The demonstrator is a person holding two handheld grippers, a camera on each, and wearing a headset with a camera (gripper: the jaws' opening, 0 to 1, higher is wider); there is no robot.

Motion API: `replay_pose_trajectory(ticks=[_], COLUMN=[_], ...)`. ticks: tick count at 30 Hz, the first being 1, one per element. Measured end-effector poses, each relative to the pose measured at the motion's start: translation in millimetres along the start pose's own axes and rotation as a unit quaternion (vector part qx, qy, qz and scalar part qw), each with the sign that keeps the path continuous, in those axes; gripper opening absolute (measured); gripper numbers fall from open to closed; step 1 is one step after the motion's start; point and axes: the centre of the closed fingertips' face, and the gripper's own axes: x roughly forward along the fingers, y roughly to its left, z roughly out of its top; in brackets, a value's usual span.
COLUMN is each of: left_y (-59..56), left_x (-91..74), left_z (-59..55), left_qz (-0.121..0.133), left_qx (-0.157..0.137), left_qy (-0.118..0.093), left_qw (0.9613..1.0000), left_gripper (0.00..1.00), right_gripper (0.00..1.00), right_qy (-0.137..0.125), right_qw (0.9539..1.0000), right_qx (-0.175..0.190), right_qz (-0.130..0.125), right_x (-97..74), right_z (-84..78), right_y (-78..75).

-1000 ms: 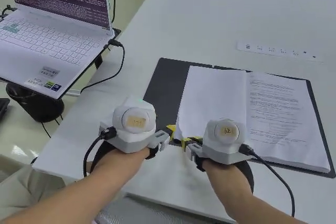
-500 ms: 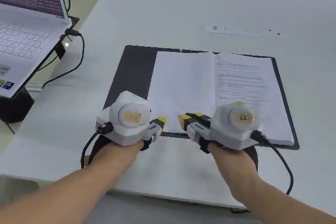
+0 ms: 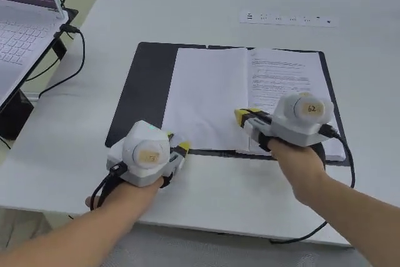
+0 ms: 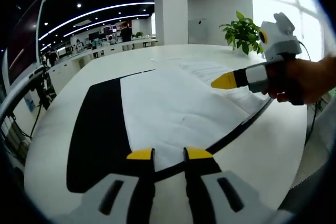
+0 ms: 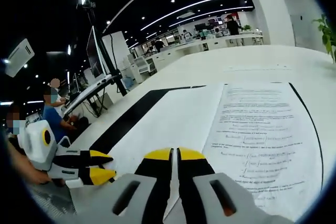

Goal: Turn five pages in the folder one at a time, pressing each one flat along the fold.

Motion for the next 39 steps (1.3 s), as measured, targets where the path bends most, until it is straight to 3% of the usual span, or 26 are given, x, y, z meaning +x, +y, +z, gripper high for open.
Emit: replay_pose_trajectory(ticks=[11,15,24,39], left_y=[-0.3,0.1,-0.4,0.3], left_x=[2.2,3.9,3.4,2.5], left_z=[-2.0,-3.2,-3.3,-2.2], left_qz=[0.003,0.005,0.006,0.008], left_qx=[-0.006,-0.007,-0.008,-0.012], left_qy=[-0.006,-0.006,-0.008,-0.011], left_qw=[1.0000,0.9999,0.9999,0.9998], left_gripper=[0.20,0.20,0.20,0.20], right_gripper=[0.00,0.00,0.00,0.00], right_qy=[-0.001,0.006,-0.005,-0.012], right_qw=[0.9999,0.9998,0.9997,0.9990], right_qx=[0.008,0.008,0.001,-0.019], right_qz=[-0.014,-0.016,-0.026,-0.040], right_x=[30.1,37.5,48.9,83.5], right_z=[21.0,23.4,38.8,62.6], right_y=[-32.5,-34.4,-43.9,-64.9])
